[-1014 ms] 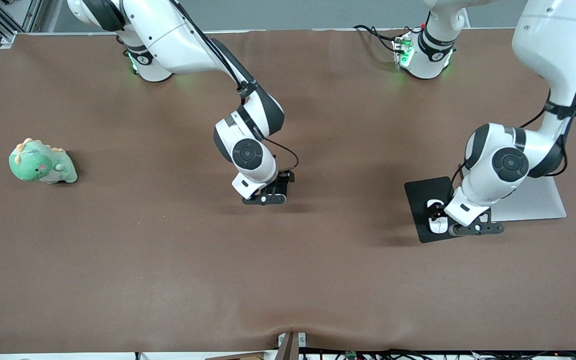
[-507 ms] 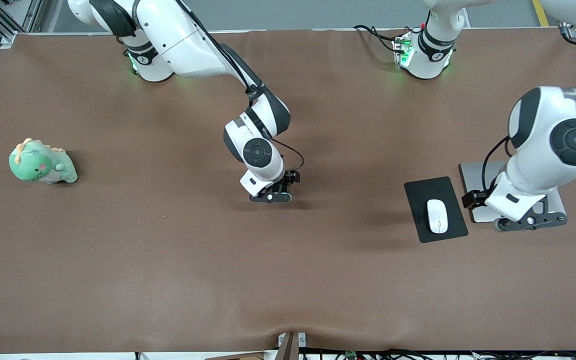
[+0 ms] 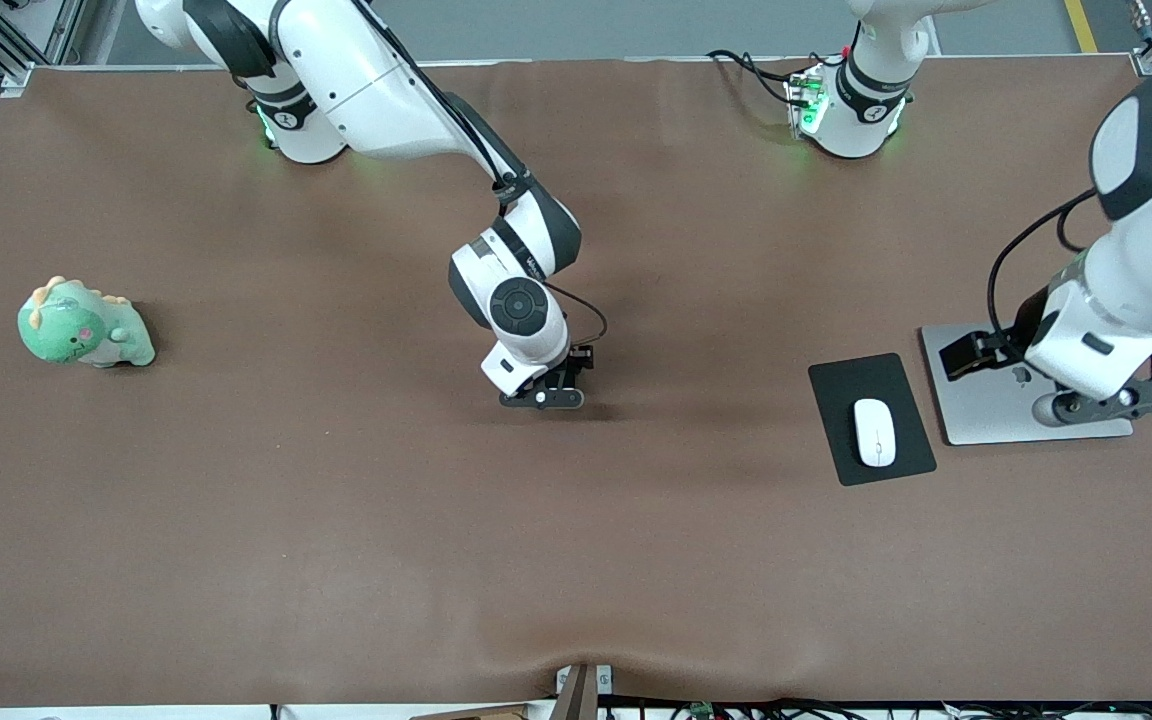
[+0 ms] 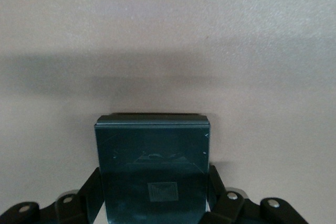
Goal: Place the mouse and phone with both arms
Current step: 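Release the mouse on the pad while the right gripper grasps the phone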
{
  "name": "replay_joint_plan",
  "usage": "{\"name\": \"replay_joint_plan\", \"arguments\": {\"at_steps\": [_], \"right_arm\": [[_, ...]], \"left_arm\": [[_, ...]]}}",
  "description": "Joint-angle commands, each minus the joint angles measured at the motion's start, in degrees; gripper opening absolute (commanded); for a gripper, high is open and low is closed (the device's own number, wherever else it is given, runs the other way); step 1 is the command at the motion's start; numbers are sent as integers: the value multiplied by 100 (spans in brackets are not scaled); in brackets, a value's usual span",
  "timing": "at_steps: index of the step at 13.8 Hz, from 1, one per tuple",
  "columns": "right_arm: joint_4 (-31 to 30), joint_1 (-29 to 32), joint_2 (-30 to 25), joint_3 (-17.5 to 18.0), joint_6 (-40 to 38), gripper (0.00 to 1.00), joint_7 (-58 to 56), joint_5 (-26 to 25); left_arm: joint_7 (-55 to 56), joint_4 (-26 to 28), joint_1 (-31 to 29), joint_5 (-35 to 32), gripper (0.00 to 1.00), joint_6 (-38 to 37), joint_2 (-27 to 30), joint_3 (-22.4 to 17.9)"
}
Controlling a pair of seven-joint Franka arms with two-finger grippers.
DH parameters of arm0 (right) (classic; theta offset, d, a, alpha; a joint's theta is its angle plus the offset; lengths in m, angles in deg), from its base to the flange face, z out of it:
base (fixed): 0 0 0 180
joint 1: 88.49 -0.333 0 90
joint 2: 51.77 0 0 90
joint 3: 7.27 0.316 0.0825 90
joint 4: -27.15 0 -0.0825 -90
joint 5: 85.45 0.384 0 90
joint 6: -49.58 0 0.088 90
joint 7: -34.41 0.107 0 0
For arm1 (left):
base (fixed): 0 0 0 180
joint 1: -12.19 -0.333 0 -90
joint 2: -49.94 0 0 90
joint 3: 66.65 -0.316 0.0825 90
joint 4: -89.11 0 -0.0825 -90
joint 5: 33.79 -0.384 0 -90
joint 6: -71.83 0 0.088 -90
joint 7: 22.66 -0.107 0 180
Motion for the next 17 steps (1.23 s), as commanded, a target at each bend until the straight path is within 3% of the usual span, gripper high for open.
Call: {"name": "replay_joint_plan", "arguments": {"at_steps": [1,3,9,14,15,17], "right_arm": [[421,60,-91,1,-803,0,130,-26],[685,139,-135,1,-1289,0,165,-26],[590,709,-601,-95,-1800,0,482,-123],[-287,1280,-1268,-157,-1704,0,17,-527],[-507,1465,-1435,-157,-1643,0,-245,-527],[-1156,1773,-1760,-157,-1205,0,-694,-527]], "left_arm": [[-8,7,-67,97,100,-309,354,101],[-17,15,-58,97,100,-345,581,119],[-323,77,-84,105,100,-758,952,136],[-596,287,-120,175,100,-881,1408,31],[-693,514,54,228,100,-881,1627,-161],[-711,683,782,499,100,-864,1761,-994]]}}
